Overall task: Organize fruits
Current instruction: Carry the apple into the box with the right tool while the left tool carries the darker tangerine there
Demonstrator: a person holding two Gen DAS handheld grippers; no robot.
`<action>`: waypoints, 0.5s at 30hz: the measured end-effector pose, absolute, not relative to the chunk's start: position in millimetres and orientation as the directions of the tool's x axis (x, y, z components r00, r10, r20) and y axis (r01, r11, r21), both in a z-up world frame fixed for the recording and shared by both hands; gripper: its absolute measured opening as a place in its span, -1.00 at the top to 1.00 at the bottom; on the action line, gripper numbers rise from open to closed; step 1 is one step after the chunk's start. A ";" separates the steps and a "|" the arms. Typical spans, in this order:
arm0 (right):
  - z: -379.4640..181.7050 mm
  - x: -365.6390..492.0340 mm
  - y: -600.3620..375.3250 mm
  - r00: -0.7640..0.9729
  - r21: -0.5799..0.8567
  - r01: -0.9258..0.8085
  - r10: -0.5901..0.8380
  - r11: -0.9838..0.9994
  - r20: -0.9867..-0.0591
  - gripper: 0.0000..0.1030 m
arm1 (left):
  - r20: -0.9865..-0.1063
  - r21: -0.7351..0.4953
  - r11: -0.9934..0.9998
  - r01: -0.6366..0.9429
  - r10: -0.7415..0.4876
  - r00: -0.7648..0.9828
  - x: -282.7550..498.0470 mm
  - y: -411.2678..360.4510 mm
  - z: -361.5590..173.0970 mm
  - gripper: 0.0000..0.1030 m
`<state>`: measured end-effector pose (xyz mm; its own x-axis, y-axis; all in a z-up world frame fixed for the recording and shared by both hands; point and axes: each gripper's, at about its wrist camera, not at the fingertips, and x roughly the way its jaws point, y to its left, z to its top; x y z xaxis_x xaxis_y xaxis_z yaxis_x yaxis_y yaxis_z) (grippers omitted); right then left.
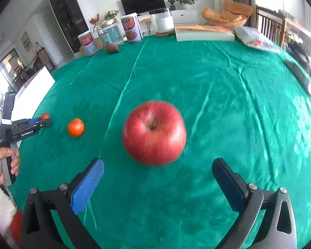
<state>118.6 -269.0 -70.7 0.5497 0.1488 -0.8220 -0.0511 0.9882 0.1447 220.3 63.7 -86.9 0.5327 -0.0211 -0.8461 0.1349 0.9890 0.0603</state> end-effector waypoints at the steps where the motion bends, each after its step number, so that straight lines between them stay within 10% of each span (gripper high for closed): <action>1: -67.3 125.6 -266.5 0.542 0.125 -0.070 0.143 0.990 -0.828 -1.00 | -0.847 0.042 0.992 0.122 -0.029 0.532 218.4 66.2 -85.1 0.42; 4: -67.5 149.4 -261.5 0.508 0.098 -0.097 0.133 0.991 -0.851 -0.94 | -0.852 -0.026 0.995 0.099 -0.074 0.518 209.9 75.0 -75.1 0.43; 6: -75.2 165.3 -261.5 0.455 0.116 -0.096 0.147 0.989 -0.878 -0.30 | -0.852 -0.060 0.994 0.092 -0.099 0.514 199.7 81.4 -63.4 0.43; 15: -28.0 174.8 -214.2 0.388 0.262 -0.188 0.317 0.946 -0.865 -0.31 | -0.798 -0.223 0.974 0.038 -0.204 0.567 141.8 172.5 38.5 0.43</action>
<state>174.8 -214.2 -28.0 0.3882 0.3170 -0.8654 -0.1878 0.9465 0.2625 141.8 172.5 38.5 0.5674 -0.2043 -0.7977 0.0379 0.9742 -0.2226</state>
